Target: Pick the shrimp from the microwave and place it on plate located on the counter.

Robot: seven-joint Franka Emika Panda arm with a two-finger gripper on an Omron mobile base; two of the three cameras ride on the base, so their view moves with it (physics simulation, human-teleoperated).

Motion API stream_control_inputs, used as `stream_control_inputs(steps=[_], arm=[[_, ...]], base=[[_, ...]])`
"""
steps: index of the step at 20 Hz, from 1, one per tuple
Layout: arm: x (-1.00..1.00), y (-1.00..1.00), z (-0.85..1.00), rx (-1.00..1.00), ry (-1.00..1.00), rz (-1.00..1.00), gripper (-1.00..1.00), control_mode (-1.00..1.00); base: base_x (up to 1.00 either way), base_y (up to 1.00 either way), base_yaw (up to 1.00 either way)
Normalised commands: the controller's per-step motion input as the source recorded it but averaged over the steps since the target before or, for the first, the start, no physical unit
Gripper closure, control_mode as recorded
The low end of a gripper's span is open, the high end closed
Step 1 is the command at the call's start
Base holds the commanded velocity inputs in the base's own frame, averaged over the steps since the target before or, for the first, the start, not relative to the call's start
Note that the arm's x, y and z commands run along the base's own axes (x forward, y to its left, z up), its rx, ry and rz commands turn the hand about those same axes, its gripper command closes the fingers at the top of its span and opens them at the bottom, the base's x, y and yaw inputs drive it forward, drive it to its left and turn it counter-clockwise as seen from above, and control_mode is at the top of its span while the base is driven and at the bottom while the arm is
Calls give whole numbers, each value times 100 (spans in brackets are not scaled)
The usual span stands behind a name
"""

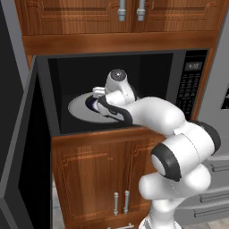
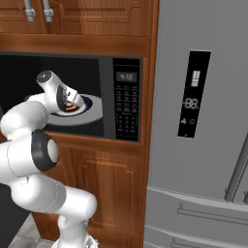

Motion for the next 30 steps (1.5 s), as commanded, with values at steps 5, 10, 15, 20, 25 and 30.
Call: stream_control_inputs(steps=[5, 10, 15, 20, 25, 30], arm=[[16, 4, -21, 0, 5, 0, -100, -100], [14, 11, -21, 0, 5, 0, -100, -100], [20, 1, -2, 0, 0, 0, -100, -100], [13, 0, -8, 0, 1, 0, -100, -100], [8, 0, -17, 0, 4, 0, -100, -100], [15, 0, -18, 0, 3, 0, -100, -100]], base=[[0, 0, 0], [0, 0, 0], [0, 0, 0], [0, 0, 0], [0, 0, 0], [0, 0, 0]])
